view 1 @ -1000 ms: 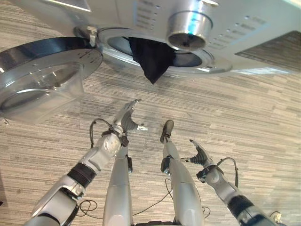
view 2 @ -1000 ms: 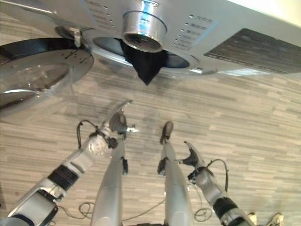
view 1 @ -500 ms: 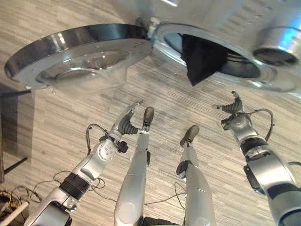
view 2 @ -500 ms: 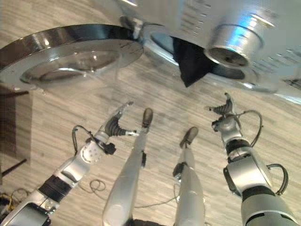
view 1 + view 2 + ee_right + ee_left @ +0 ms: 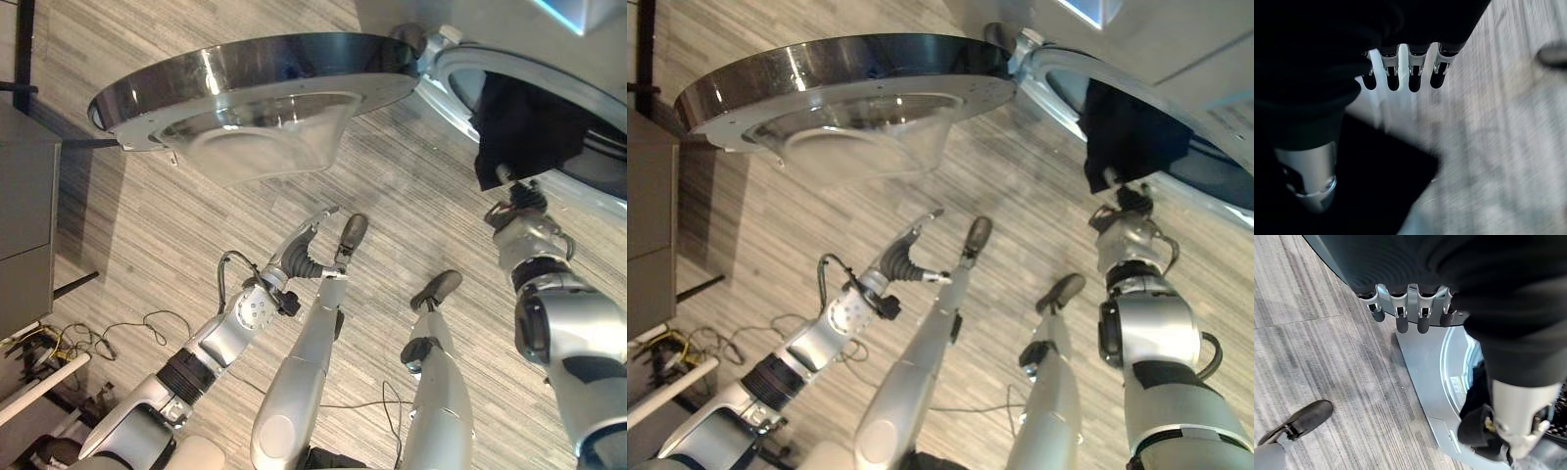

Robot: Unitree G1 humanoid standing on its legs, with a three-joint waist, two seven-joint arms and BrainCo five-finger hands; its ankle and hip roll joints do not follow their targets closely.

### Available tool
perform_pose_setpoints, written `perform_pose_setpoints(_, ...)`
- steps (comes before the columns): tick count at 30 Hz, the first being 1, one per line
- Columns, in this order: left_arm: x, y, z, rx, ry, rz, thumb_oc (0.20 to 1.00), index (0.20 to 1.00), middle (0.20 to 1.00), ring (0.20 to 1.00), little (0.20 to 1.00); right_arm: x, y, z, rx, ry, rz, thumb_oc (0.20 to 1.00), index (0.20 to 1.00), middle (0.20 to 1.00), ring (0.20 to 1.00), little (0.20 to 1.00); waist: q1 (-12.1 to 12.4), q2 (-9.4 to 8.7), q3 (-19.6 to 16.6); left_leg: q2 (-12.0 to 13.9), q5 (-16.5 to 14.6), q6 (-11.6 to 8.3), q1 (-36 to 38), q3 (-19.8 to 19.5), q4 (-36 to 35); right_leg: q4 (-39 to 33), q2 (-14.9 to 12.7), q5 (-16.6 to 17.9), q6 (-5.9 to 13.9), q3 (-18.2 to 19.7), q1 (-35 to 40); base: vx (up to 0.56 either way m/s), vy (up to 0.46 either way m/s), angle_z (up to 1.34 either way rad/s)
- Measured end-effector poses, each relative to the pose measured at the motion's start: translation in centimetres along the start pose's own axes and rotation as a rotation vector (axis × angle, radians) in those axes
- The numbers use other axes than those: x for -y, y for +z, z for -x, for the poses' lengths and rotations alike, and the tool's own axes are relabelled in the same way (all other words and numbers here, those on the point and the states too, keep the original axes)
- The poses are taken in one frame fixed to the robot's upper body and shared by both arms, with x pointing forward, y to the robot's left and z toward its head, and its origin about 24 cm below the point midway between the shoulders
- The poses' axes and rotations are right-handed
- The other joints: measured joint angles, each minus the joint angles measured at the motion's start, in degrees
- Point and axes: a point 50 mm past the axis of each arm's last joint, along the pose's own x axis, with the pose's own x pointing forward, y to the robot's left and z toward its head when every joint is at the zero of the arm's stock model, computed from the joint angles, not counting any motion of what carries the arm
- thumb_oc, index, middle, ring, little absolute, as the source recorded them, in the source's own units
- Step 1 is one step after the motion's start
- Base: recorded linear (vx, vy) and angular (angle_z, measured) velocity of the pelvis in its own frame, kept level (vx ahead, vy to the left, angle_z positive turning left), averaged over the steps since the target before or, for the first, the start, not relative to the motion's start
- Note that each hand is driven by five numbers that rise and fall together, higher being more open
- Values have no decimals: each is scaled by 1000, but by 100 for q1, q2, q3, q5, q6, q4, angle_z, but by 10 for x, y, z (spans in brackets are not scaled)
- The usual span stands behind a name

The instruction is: Grab the laundry basket,head to the washer,open it,put in the laundry and shut it.

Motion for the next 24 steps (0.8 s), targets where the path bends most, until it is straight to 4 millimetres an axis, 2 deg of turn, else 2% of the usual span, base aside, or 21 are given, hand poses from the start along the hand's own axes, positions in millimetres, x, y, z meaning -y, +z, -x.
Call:
perform_pose_setpoints(2,-2,2,-1,7,5,25,1000,1000,1000,1000,1000,10,5,-2,-18,-63,-110,1000,1000,1000,1000,1000,52,1,0,-29,0,0,-22,-11,1,24,-29,-40,19,-44,1,44,57,14)
perform_pose_setpoints(4,-4,3,-2,13,13,32,1000,1000,1000,1000,1000,13,6,-3,-20,-75,-130,1000,1000,1000,1000,1000,54,1,0,-55,0,0,-43,-12,2,38,-59,-82,38,-58,-7,42,55,11)
perform_pose_setpoints(10,-9,17,-13,80,19,46,1000,1000,1000,1000,1000,1,5,-1,-32,0,-173,1000,1000,1000,1000,1000,60,2,0,-92,0,0,-146,-2,109,54,-85,-101,41,-62,-53,20,17,2)
perform_pose_setpoints(13,-7,36,-25,150,13,74,1000,1000,1000,1000,1000,-32,0,7,-66,73,-246,1000,1000,1000,1000,1000,96,4,-1,-76,0,0,-173,1,241,87,-63,-114,15,-60,-29,12,-6,0)
perform_pose_setpoints(14,-4,39,-26,162,7,99,1000,1000,1000,1000,1000,-37,-2,9,-74,83,-259,1000,1000,1000,1000,1000,130,5,-1,-72,-1,-1,-191,-1,282,122,-54,-128,3,-62,-36,33,-27,1)
perform_pose_setpoints(17,14,45,-27,177,-53,117,1000,1000,1000,1000,1000,-65,-6,19,-92,145,-328,1000,1000,1000,1000,1000,184,40,-19,-41,-3,-4,-206,-84,304,275,-33,-200,-46,-136,-63,27,-25,5)
perform_pose_setpoints(20,20,45,-25,169,-65,156,1000,1000,1000,1000,1000,-81,4,24,-82,180,-377,1000,1000,1000,1000,1000,256,123,-29,-50,-21,-25,-226,-247,292,799,-133,-506,-43,-211,-232,20,-16,19)
perform_pose_setpoints(23,18,39,-22,146,-39,152,1000,1000,1000,1000,1000,-76,17,21,-56,162,-394,815,815,815,815,815,362,164,-29,-104,-30,-34,-278,-336,258,1440,-321,-825,-72,-197,-522,16,-23,18)
perform_pose_setpoints(24,17,37,-22,139,-28,155,1000,1000,1000,1000,1000,-74,17,20,-54,149,-390,551,551,551,551,551,363,164,-29,-108,-27,-32,-294,-360,261,1556,-345,-878,-92,-189,-575,4,13,12)
